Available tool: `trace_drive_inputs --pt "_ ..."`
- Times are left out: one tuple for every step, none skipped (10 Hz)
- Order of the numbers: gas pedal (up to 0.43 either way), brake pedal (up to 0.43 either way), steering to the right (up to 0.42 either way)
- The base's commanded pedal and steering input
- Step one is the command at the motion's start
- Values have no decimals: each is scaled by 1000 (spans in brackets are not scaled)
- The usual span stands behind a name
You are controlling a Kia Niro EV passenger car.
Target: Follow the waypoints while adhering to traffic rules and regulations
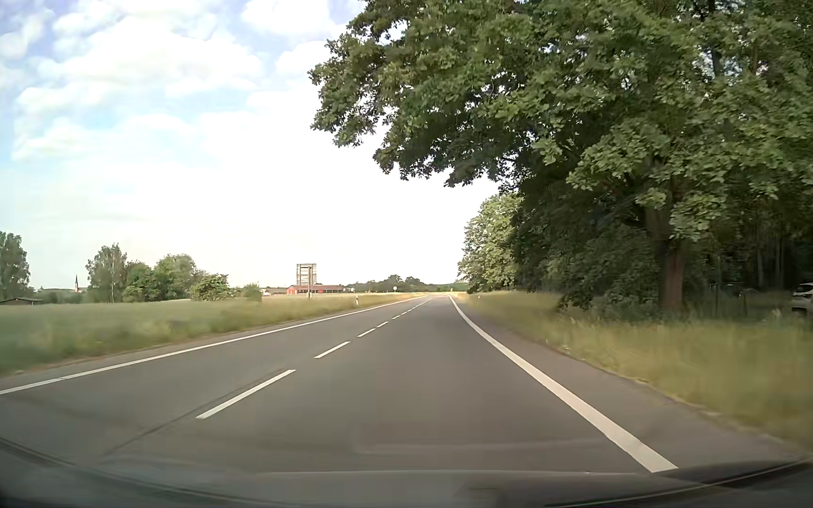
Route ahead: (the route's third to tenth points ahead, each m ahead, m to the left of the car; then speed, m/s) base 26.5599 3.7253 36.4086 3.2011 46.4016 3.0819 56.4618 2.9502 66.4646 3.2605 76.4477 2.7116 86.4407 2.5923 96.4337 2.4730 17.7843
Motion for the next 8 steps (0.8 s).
trace_drive_inputs --pt "110 30 2" --pt "110 30 2" --pt "110 30 2" --pt "110 30 2" --pt "110 30 2" --pt "110 24 2" --pt "110 30 1" --pt "110 30 1"
